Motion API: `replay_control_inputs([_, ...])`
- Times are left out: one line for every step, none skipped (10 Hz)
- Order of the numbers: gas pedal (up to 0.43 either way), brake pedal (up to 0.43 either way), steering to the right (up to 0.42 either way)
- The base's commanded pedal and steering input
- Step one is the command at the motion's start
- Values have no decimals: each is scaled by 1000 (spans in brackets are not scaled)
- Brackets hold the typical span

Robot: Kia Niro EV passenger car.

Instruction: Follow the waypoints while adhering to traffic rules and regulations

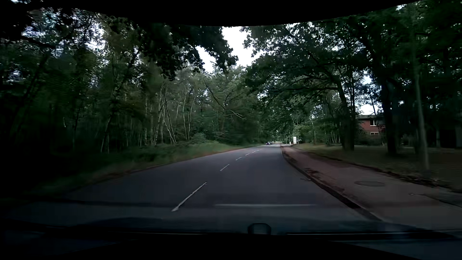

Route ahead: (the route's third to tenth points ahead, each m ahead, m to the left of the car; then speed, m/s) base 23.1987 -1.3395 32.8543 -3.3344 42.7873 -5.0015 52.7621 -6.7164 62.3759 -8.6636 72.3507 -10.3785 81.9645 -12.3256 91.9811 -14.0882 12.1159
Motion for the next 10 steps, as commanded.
replay_control_inputs([157, 0, 34])
replay_control_inputs([157, 0, 30])
replay_control_inputs([157, 0, 26])
replay_control_inputs([157, 0, 24])
replay_control_inputs([157, 0, 24])
replay_control_inputs([157, 0, 28])
replay_control_inputs([169, 0, 31])
replay_control_inputs([169, 0, 36])
replay_control_inputs([169, 0, 39])
replay_control_inputs([169, 0, 38])
